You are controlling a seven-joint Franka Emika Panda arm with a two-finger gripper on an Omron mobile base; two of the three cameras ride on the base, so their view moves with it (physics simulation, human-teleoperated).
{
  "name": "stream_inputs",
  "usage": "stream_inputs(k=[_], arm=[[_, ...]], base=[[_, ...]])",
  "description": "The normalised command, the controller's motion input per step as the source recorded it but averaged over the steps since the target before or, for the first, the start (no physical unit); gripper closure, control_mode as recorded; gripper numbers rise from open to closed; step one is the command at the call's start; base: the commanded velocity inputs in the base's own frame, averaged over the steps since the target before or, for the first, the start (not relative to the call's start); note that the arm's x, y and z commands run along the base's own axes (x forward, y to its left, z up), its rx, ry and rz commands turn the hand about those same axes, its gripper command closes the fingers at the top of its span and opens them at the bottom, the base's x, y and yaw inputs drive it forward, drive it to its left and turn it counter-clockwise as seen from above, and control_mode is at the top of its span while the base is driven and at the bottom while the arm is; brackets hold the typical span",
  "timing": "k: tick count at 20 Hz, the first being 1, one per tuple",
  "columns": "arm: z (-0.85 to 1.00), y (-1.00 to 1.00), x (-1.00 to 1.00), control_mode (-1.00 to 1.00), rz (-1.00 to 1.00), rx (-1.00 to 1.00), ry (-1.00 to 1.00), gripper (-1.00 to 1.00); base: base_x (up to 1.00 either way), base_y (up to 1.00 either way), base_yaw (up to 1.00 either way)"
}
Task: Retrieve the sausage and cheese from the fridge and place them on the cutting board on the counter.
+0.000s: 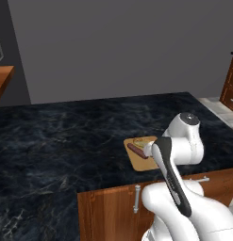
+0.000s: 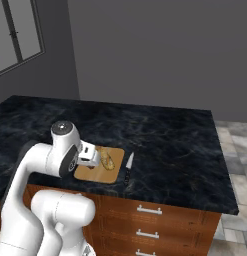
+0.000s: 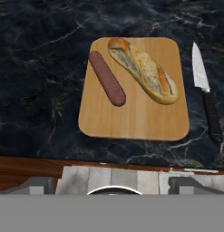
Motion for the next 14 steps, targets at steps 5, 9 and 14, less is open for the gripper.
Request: stream_inputs(k=[5,9,14], arm=[[0.00,0.00,0.00,-1.00,0.00,0.00,0.00,-1.00],[0.00,0.00,0.00,-1.00,0.00,0.00,0.00,-1.00],[0.00,0.00,0.00,1.00,0.00,0.00,0.00,-1.00]], base=[[0.00,0.00,0.00],[0.00,0.00,0.00],[0.00,0.00,0.00]])
